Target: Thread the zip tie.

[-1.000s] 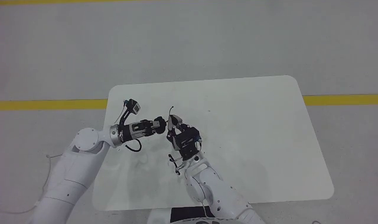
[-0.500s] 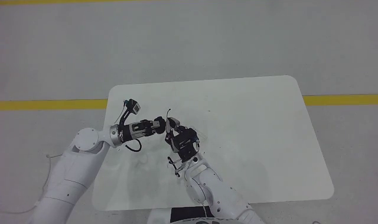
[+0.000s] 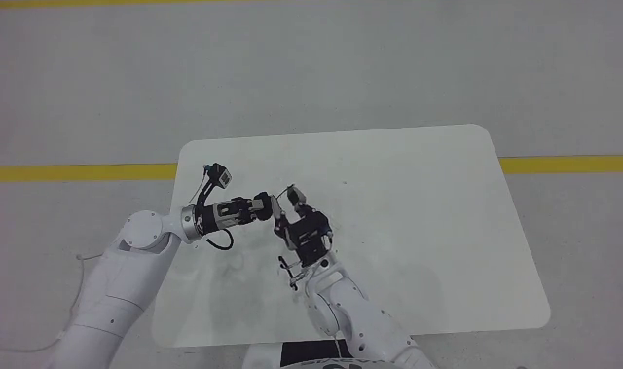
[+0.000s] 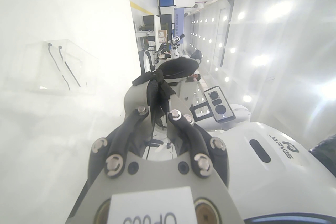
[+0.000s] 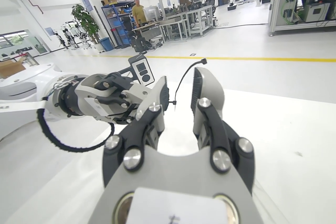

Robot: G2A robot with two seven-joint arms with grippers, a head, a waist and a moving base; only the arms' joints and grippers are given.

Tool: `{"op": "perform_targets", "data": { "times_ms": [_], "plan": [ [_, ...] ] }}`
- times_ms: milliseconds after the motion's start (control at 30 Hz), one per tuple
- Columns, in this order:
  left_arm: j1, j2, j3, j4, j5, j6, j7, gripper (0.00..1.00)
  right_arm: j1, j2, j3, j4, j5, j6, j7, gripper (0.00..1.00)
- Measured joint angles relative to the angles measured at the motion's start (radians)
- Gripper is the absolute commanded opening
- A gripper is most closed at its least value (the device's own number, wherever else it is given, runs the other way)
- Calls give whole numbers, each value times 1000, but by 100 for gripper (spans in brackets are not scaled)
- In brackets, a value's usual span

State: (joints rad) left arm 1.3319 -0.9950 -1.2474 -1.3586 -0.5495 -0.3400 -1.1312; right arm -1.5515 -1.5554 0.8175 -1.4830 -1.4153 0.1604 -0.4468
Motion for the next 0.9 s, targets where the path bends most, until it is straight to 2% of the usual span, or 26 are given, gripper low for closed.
{"op": "perform_targets", "data": {
  "times_ms": [233,400,767,833,900],
  "plan": [
    [0,0,0,0,0,0,0,0,-39,17,21,-43,-16,10,-22,100],
    [0,0,0,0,0,0,0,0,-75,35,42,-66,-20,10,-81,100],
    [0,0,0,-1,0,0,0,0,-76,36,43,-68,-21,12,-85,100],
    [4,0,-1,-20,-9,7,12,0,-74,37,44,-70,-31,11,-86,100],
    [23,5,-20,-56,-34,34,14,0,-74,42,47,-64,-91,31,-112,100]
  ]
}}
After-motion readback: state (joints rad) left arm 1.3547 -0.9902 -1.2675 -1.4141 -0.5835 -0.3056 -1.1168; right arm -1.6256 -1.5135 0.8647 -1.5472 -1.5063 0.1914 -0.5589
